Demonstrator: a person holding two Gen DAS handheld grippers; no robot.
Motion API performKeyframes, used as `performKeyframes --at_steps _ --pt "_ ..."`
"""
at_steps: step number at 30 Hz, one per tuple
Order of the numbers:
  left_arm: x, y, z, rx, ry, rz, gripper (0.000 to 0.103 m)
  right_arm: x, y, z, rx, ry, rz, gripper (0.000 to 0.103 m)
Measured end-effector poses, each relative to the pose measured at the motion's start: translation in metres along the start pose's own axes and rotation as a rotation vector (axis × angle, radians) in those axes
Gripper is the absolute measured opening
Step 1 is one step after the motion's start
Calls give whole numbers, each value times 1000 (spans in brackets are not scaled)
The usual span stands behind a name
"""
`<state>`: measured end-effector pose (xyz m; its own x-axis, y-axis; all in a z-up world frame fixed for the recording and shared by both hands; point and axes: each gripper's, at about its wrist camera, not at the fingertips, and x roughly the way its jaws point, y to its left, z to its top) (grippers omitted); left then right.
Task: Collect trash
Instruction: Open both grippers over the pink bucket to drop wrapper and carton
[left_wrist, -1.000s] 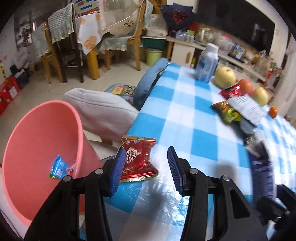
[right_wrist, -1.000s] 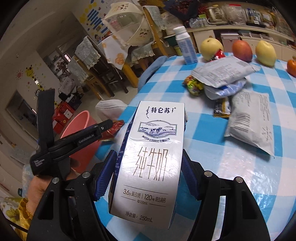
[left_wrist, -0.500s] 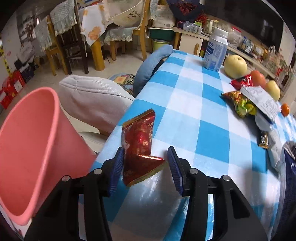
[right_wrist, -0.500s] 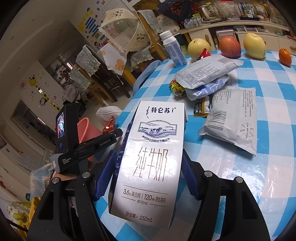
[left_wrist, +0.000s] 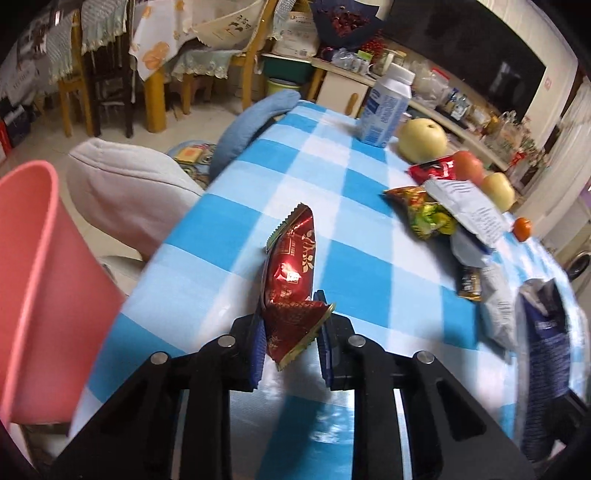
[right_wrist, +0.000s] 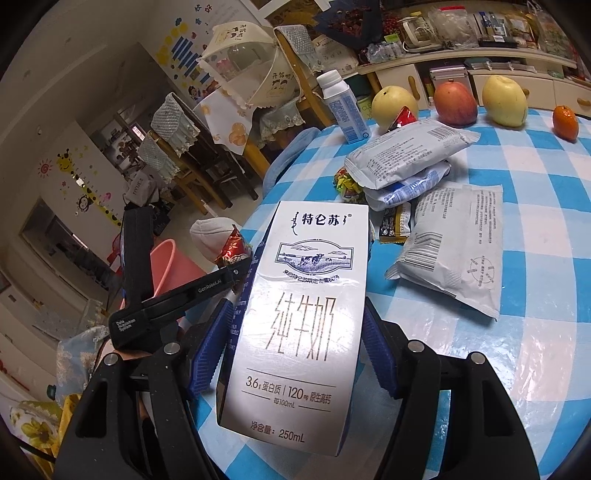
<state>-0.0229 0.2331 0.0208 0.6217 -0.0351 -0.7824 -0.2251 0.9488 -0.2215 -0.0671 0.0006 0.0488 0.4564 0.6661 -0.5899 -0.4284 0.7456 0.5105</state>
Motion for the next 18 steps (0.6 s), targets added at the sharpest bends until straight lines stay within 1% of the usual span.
performKeyframes --at_steps 7,11,15,18 --pt "-17 -7 3 -10 -45 -95 25 6 4 1 -11 8 -13 69" --pt "-37 -2 10 -40 -101 -130 25 8 14 3 -17 9 2 69" --pt "-59 10 16 -67 -165 -130 25 15 36 5 -47 12 22 69" --pt "-72 25 22 -103 -197 -140 25 23 57 6 -76 16 44 69"
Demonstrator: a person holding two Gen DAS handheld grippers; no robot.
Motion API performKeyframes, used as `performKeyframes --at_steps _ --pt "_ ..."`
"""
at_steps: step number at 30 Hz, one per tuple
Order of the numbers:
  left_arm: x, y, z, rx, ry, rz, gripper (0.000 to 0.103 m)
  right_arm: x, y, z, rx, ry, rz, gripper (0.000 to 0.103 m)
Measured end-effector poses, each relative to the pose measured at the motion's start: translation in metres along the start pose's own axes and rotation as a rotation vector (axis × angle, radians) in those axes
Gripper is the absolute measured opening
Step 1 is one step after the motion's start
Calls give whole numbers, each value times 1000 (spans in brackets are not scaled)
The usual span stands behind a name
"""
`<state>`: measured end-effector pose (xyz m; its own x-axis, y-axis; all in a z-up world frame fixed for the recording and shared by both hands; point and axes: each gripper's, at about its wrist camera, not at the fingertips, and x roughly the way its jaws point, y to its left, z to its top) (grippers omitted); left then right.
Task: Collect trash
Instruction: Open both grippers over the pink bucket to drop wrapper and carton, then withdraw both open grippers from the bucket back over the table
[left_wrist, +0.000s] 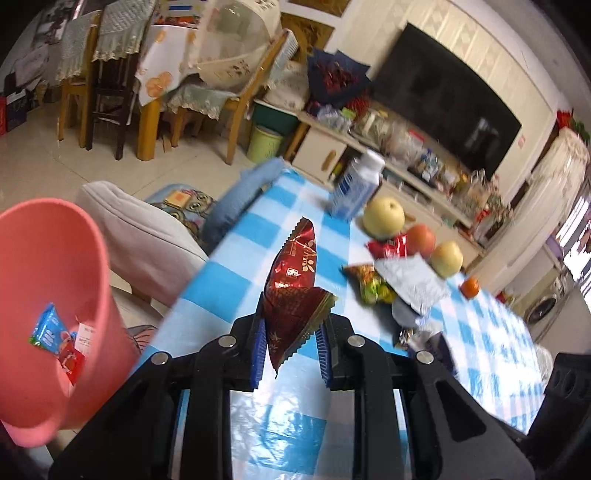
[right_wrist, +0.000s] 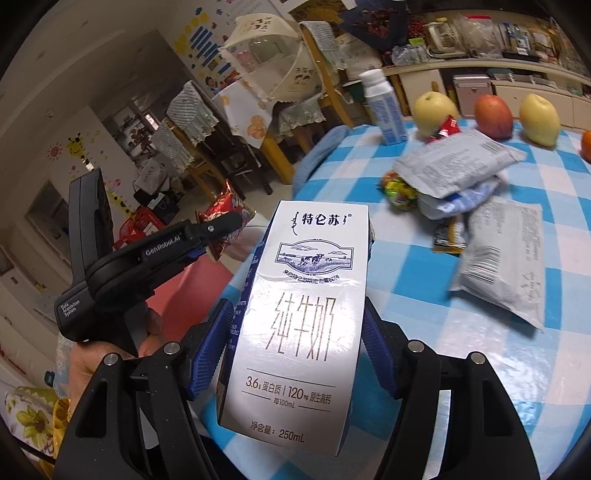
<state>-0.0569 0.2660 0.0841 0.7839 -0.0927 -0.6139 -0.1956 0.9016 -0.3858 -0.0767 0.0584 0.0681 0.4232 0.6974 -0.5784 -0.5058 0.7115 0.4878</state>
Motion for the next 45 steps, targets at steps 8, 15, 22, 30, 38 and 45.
performKeyframes --at_steps 8,15,22,30,38,45 --pt "-41 46 22 -122 -113 30 25 29 57 15 -58 7 72 69" --pt "-68 109 35 -258 -177 168 25 69 127 35 -113 31 179 69" --pt "-84 168 34 -444 -210 292 25 115 184 51 -151 42 235 71" --pt "-91 188 33 -474 -243 391 69 132 179 56 -100 57 210 85" --pt "-89 162 33 -335 -302 349 76 90 147 39 -145 -29 56 91" --pt "-75 117 30 -153 -293 293 77 54 119 22 -245 -91 -109 98"
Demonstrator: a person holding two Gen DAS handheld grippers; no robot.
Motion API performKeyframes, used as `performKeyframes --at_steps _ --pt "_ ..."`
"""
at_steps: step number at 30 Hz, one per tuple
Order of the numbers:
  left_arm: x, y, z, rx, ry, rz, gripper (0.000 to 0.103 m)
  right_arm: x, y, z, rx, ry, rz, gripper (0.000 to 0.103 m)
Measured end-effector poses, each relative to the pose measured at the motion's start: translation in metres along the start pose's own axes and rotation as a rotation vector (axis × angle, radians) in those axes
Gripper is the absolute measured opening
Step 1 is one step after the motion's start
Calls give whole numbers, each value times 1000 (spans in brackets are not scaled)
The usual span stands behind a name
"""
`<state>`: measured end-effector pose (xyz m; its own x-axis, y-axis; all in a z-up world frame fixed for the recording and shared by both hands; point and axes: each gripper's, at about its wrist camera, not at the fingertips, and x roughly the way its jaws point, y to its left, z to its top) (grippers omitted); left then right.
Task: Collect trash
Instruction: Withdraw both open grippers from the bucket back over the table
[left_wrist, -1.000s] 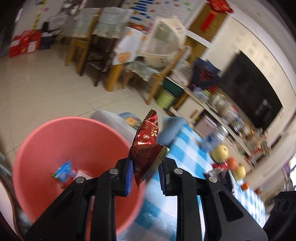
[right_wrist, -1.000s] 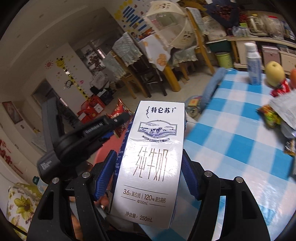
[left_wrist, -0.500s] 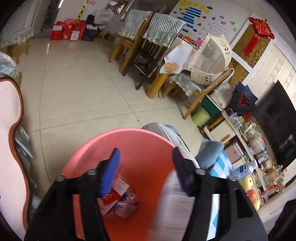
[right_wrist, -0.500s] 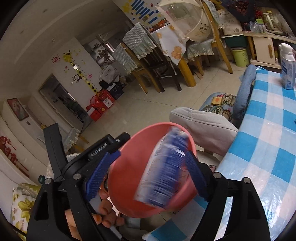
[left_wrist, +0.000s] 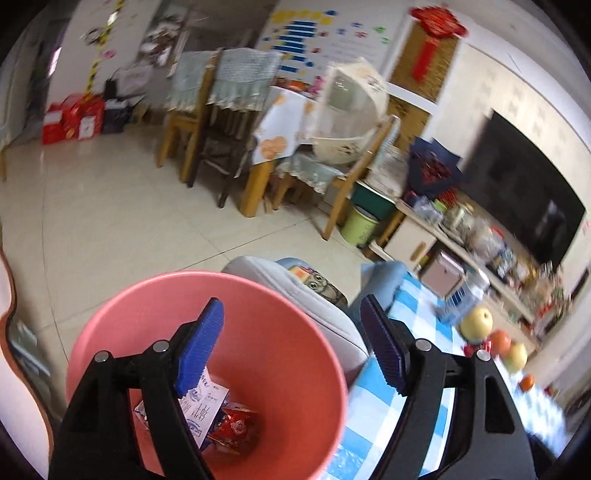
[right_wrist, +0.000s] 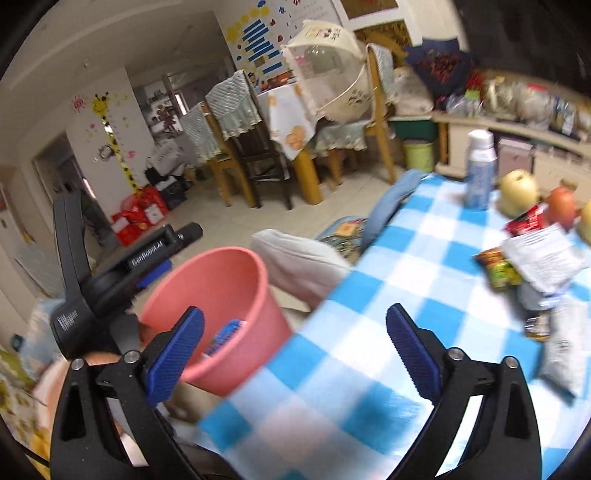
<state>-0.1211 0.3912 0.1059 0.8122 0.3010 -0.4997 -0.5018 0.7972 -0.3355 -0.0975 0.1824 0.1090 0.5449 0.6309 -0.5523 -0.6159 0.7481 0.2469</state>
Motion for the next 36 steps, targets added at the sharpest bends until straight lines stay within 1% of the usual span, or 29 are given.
performKeyframes --at_steps 4,7,10,16,22,26,29,32,36 --pt "-1 -37 -10 141 13 -42 79 -18 -13 -13 -71 -13 -102 98" --pt "1 -63 -18 234 30 -53 80 -29 -18 -22 -124 -30 -181 98" --pt "-1 -84 -29 299 41 -94 80 -41 -31 -31 -139 -48 -234 98" --pt "-8 -110 -49 350 53 -176 80 -60 -65 -40 -77 -86 -307 98" --pt "-6 -134 -64 412 72 -204 81 -78 -94 -47 -26 -107 -364 98" --pt "-4 -148 -73 451 80 -215 81 -82 -111 -55 -11 -92 -391 98" --pt "-7 -160 -79 486 72 -227 81 -85 -124 -61 11 -77 -403 98" --pt "-8 -171 -86 518 66 -237 81 -92 -138 -65 36 -82 -423 98" --pt "-12 -185 -92 549 51 -255 81 -100 -157 -70 74 -76 -479 98"
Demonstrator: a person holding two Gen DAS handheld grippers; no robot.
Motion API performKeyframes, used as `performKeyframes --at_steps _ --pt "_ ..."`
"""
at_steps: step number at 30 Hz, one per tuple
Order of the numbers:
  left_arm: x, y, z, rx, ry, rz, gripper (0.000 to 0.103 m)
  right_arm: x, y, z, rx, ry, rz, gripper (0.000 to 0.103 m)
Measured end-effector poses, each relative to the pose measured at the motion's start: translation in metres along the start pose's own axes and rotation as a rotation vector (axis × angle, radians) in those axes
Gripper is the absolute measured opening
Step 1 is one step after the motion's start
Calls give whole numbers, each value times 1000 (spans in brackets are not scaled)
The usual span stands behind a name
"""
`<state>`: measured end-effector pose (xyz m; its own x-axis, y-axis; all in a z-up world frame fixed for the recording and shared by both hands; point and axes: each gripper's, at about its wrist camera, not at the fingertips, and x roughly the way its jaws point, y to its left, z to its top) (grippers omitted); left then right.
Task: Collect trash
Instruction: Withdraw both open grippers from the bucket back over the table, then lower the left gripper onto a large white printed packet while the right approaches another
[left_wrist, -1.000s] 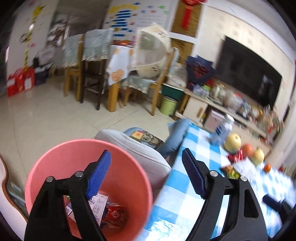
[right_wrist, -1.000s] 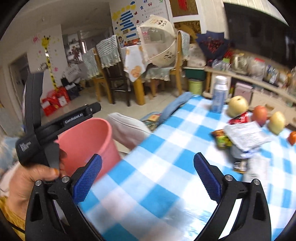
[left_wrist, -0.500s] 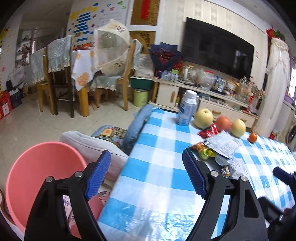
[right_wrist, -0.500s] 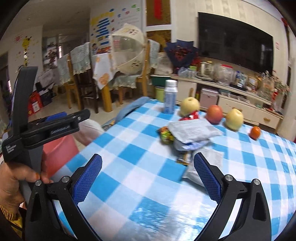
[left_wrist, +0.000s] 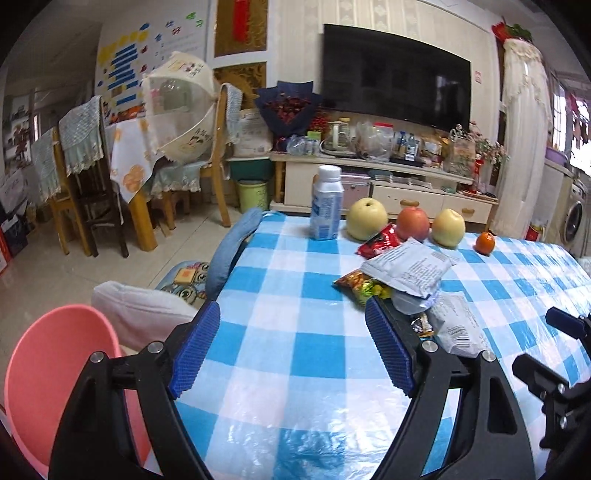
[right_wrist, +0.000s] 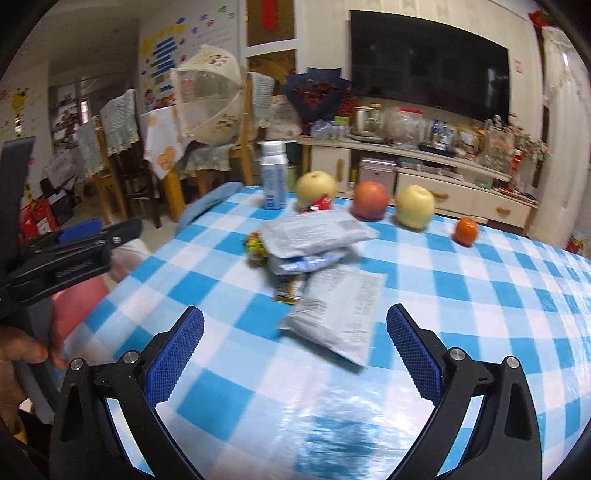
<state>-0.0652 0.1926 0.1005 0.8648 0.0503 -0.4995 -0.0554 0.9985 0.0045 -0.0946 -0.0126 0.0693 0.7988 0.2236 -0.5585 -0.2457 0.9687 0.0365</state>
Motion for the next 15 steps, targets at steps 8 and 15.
performKeyframes --at_steps 8,15 --pt "7 -28 -1 64 -2 -27 81 13 -49 -10 140 97 20 98" --pt "18 -53 0 143 6 -91 81 12 -78 -5 216 90 31 98"
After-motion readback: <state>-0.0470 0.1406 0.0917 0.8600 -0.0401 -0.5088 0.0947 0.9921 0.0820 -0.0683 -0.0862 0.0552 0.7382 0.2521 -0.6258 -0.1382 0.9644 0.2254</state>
